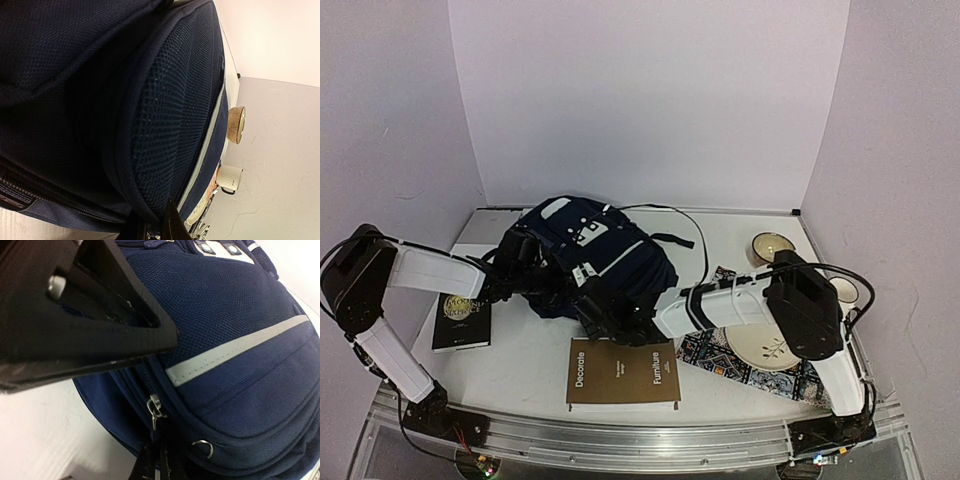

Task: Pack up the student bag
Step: Grab the upper front pocket of the student bag, then zip the upper front pocket of the student bag.

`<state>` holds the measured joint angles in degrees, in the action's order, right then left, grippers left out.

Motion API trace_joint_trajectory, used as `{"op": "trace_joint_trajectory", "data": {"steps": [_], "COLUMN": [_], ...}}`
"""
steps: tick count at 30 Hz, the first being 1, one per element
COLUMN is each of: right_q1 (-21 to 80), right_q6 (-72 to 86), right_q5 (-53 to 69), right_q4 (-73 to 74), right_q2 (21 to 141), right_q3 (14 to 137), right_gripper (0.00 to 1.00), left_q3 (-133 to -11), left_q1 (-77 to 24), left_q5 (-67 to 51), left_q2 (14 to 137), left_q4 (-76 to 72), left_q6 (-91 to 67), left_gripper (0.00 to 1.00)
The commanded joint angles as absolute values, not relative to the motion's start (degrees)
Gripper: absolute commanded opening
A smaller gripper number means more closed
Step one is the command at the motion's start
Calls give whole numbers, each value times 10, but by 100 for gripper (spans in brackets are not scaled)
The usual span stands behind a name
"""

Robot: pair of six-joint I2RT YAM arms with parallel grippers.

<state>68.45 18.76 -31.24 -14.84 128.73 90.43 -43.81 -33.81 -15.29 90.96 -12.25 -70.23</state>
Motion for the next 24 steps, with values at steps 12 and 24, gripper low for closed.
{"op": "trace_joint_trajectory", "data": {"steps": [12,24], "right_q1": [620,563], "right_q6": [71,38], "right_q5": [-210,-149], "right_q4": [-120,-101], "right_q2": [1078,1030], "right_q3": [772,726], "right_gripper": [0,0], "left_q3": [-532,-601], "left_q1": [-312,-259], "left_q5": [-140,-191], "left_q2": [929,941], "left_q4": [-71,6], "left_q6": [-568,-487], "left_gripper": [0,0]}}
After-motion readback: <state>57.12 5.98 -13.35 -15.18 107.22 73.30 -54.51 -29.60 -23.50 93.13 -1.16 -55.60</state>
